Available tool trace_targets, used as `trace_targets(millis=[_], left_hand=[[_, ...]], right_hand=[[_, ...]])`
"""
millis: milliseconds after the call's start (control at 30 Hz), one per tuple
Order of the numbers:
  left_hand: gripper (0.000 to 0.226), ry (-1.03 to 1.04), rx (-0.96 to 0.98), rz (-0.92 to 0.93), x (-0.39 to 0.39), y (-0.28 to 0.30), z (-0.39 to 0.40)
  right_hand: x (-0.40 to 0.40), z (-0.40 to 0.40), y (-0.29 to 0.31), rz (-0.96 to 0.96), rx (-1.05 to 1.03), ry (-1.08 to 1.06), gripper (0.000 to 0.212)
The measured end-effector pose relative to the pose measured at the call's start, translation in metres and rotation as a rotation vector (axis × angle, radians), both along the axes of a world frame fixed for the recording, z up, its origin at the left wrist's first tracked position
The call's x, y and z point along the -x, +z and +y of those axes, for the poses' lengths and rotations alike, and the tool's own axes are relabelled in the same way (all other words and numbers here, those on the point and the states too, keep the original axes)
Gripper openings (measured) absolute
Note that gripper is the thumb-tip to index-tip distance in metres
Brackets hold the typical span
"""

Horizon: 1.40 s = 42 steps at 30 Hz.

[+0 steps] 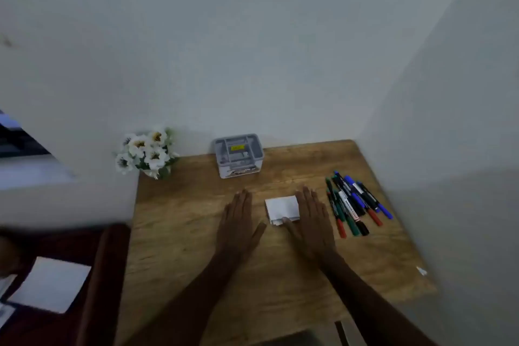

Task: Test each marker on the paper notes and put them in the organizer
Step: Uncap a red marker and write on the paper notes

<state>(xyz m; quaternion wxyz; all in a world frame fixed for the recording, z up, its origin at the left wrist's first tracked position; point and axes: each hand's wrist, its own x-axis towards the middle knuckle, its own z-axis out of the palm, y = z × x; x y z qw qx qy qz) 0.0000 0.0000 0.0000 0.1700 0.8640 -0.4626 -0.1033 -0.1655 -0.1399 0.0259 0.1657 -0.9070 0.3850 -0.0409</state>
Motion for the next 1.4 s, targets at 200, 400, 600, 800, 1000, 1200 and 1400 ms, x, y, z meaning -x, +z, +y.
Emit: trace_targets(millis=[200, 400, 600, 800, 1000, 1200, 1400], left_hand=[[0.089, 0.066, -0.084, -0.047, 0.023, -0.025, -0.025], [0.087, 0.106, -0.143, -0.084, 0.032, -0.027, -0.027], [0.088, 0.123, -0.103, -0.134, 0.032, -0.033, -0.023], [0.090, 0.101, -0.106, -0.199, 0.031, -0.042, -0.021], [0.093, 0.089, -0.089, -0.242, 0.028, -0.054, -0.026], [0.102, 0.076, -0.079, -0.216, 0.016, -0.068, -0.031], [0.079, 0.041, -0.016, -0.218, 0.020, -0.072, -0.023]], right_hand=[[0.008, -0.041, -0.039, -0.044, -0.040, 0.084, 0.086], [0.010, -0.052, -0.054, 0.001, 0.009, 0.159, 0.085], [0.008, -0.054, -0.057, -0.038, 0.013, 0.161, 0.091], [0.012, -0.052, -0.057, -0.158, -0.072, 0.101, 0.090], [0.027, -0.052, -0.067, -0.014, 0.020, 0.171, 0.105], [0.023, -0.049, -0.081, 0.003, 0.056, 0.190, 0.109], [0.025, -0.042, -0.087, -0.006, 0.101, 0.205, 0.102]])
